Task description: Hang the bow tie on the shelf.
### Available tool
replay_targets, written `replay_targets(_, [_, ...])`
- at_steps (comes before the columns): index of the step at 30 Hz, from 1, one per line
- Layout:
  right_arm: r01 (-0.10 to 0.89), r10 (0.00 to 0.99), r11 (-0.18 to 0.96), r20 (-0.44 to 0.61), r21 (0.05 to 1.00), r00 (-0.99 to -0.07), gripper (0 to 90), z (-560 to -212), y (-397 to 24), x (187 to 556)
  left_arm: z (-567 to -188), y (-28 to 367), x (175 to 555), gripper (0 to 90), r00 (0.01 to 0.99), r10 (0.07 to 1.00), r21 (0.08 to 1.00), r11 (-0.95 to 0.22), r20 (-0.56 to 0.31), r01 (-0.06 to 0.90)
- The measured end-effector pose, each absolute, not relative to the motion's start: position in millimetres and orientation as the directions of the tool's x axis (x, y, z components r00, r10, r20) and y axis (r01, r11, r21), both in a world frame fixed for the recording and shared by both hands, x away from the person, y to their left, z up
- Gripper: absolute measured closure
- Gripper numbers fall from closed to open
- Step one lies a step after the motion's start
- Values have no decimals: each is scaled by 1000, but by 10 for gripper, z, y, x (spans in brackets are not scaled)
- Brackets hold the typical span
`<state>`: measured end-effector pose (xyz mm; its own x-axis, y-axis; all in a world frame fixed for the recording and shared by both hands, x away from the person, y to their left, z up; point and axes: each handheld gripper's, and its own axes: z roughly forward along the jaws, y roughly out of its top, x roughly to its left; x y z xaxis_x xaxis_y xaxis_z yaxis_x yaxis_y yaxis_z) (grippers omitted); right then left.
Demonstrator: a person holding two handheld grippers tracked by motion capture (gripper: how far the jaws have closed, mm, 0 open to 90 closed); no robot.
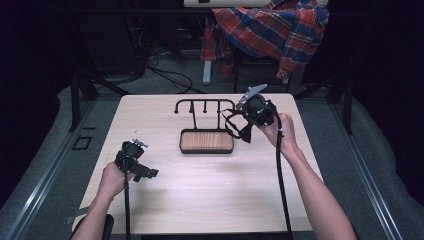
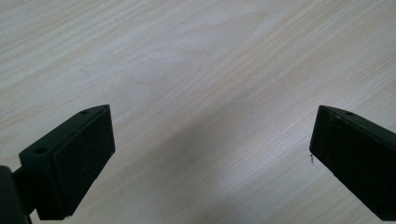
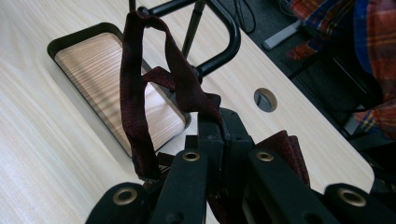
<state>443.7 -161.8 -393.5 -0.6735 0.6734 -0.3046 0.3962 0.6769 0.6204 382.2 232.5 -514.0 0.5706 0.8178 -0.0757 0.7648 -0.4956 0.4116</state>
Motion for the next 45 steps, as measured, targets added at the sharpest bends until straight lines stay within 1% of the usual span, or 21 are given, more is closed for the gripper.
replay_targets(7, [393, 676, 680, -322, 619, -663, 891, -3871, -1566, 4490, -5139, 2325, 3820, 1, 571, 817, 413, -495, -77, 764])
replay_targets(11, [403, 686, 670, -314, 623, -656, 890, -3850, -1556, 4547, -5140, 2323, 3820, 1, 572, 816, 411, -497, -78, 764])
replay_targets(22, [441, 714, 651, -301, 617, -632, 888, -3933, -1580, 4696, -5140, 2321, 3819, 1, 573, 816, 409, -498, -75, 764])
replay_targets(27, [460, 730, 630, -274, 626, -626, 886, -3990, -1602, 4742, -5142, 2319, 3819, 1, 573, 816, 410, -499, -76, 764])
replay_targets(28, [466, 725, 638, -275, 614, -631, 886, -3990, -1608, 4751, -5142, 2319, 3819, 1, 574, 816, 410, -499, -76, 764])
replay_targets(37, [507, 738, 612, -209, 606, -642, 883, -4124, -1627, 4856, -5145, 2317, 3820, 1, 576, 814, 407, -502, -74, 763])
replay_targets(45, [556, 737, 608, -144, 567, -660, 879, -4263, -1638, 4929, -5145, 2317, 3819, 1, 577, 814, 407, -504, -73, 762])
